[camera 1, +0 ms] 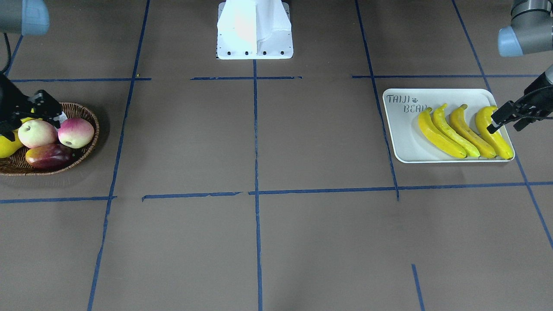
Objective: Transfer all bananas from basket to plate
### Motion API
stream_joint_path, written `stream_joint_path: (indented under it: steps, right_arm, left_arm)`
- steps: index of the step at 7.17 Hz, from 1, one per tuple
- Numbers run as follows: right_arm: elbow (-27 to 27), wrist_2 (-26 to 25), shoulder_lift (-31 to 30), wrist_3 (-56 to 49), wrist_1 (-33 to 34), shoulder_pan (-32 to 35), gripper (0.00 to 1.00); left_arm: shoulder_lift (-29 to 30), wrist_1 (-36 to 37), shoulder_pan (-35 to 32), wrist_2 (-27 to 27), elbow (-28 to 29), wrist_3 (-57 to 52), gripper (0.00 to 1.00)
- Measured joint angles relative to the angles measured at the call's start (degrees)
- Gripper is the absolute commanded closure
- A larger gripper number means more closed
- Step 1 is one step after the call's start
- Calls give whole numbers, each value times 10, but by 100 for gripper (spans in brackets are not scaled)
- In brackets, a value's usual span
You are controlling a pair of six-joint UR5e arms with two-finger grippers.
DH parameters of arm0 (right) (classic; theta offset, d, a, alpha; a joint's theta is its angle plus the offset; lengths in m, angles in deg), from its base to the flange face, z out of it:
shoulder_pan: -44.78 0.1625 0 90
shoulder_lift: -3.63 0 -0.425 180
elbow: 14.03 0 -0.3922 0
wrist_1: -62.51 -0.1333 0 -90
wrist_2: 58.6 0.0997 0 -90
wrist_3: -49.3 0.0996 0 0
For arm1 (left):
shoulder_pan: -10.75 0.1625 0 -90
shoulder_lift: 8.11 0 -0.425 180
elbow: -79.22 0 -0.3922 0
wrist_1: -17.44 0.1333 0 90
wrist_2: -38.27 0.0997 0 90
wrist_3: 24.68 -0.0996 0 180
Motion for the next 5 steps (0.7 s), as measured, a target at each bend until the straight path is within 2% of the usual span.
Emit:
stream_joint_path:
  steps: [1, 3, 5]
  right_arm:
    - [1, 0, -19, -55, 4, 31, 0]
    - [4, 9, -40, -163, 36, 90, 0]
    - [19, 21, -61, -249, 58, 139, 0]
  left_arm:
    - [0, 58, -32, -5, 0, -118, 0]
    - [8, 221, -104, -7, -1, -355, 0]
    - [17, 341, -147, -8, -16, -441, 0]
